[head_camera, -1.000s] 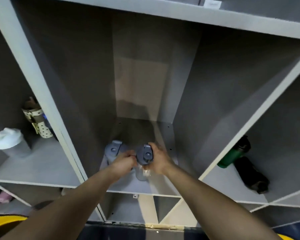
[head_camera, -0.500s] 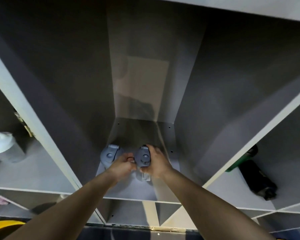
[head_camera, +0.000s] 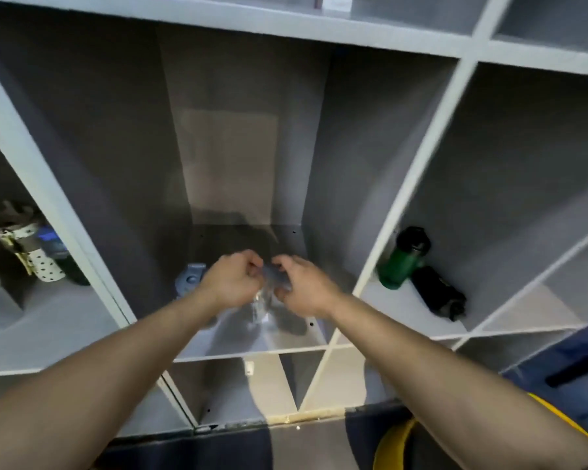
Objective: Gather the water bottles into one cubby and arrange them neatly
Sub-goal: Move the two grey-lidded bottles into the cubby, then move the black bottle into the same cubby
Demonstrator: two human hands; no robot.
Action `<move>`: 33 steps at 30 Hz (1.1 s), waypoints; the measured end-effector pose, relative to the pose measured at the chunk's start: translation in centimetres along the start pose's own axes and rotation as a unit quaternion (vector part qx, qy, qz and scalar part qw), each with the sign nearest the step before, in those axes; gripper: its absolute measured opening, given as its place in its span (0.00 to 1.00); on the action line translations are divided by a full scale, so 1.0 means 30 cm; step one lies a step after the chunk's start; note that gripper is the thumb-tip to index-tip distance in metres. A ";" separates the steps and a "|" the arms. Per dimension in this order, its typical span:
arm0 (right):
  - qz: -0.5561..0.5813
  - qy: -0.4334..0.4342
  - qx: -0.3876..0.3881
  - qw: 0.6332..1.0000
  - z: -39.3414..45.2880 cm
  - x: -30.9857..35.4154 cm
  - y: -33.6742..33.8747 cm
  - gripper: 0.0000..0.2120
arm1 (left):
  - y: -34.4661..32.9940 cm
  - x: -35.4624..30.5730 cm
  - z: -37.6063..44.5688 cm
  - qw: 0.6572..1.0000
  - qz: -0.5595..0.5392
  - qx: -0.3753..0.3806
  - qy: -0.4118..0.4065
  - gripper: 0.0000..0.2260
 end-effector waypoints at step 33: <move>-0.037 -0.260 0.035 0.964 -0.411 -1.441 0.372 0.34 | -1.119 -0.985 0.390 0.980 -0.050 0.185 0.047 0.22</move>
Point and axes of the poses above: each hand's wrist, its own z-axis towards the middle knuckle, its own y-axis out of the back of the hand, x = y × z, the point moved 4 cm from there along z, towards the middle knuckle, and after that the axes turned 1 degree about z, right-handed, at the moved point
